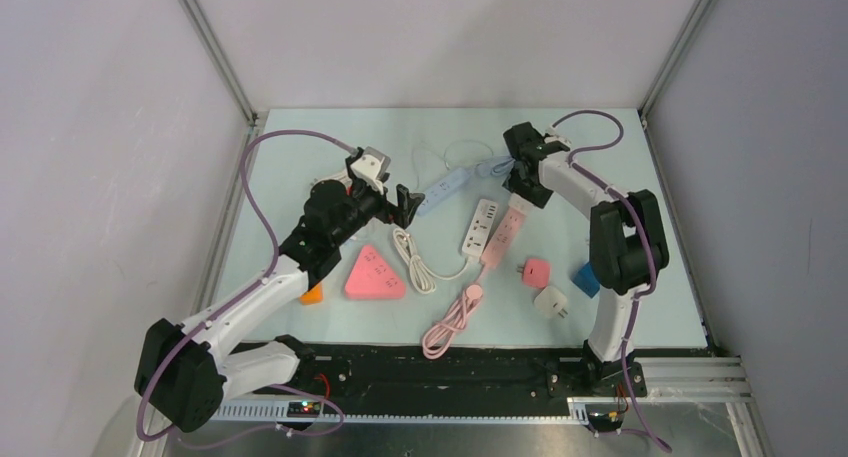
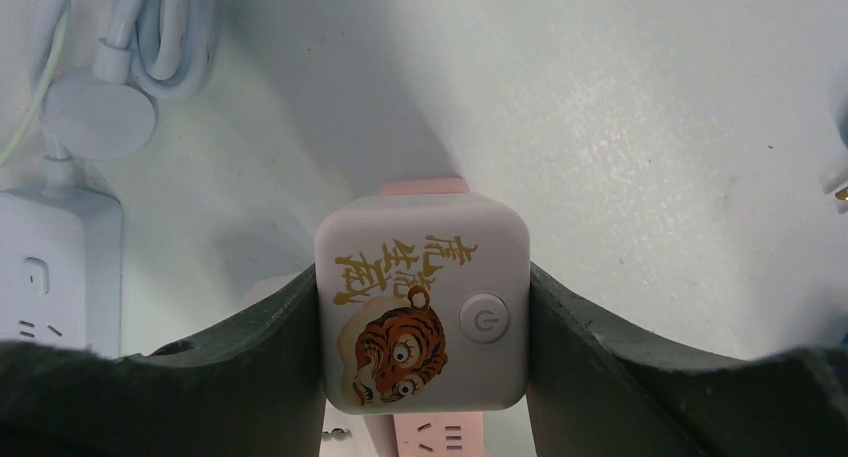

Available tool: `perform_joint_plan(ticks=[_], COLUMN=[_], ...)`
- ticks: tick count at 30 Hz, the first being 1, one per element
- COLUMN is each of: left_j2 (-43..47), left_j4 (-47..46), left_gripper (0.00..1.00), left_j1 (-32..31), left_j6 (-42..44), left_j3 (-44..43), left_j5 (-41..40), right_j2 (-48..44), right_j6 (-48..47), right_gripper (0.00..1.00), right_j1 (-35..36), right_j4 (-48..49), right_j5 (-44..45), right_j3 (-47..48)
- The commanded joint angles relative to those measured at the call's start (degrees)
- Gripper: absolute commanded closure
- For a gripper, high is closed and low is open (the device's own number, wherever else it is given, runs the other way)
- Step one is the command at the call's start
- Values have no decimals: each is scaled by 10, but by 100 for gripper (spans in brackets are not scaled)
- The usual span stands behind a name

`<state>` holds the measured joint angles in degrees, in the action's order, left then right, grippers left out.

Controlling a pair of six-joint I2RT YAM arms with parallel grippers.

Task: Insert the plug
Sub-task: Insert the plug into the socket.

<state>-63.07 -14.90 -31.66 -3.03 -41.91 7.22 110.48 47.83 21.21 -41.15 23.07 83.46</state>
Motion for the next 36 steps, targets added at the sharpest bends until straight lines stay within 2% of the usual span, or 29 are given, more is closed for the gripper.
perform_joint_plan(ticks=[1,5,12,15,21,25,36], left_j2=[16,16,16,17,21,22,22], left_j4=[-16,-16,-16,-16,-16,-16,-16], left_gripper=[0,0,0,0,0,0,0], left_j1=[-3,-3,-3,-3,-3,-4,-9], left_j6=[6,8,16,18,19,18,17], left_j3=[8,10,15,17,19,21,20], left_j5=[-15,-21,-36,-40,-46,-47,-45], right_j2=[88,112,128,124,96,91,95], right_j6=[29,15,4,8,31,51,46], right_gripper=[100,100,100,96,100,100,100], right_j1=[2,10,32,40,43,31,1], right_j4=[-208,-226,-224,-225,-180,-144,-146], right_j5=[-100,-70,-82,-82,-129,-171,-156], right_j3=[-35,-8,-10,-19,-59,-79,-57])
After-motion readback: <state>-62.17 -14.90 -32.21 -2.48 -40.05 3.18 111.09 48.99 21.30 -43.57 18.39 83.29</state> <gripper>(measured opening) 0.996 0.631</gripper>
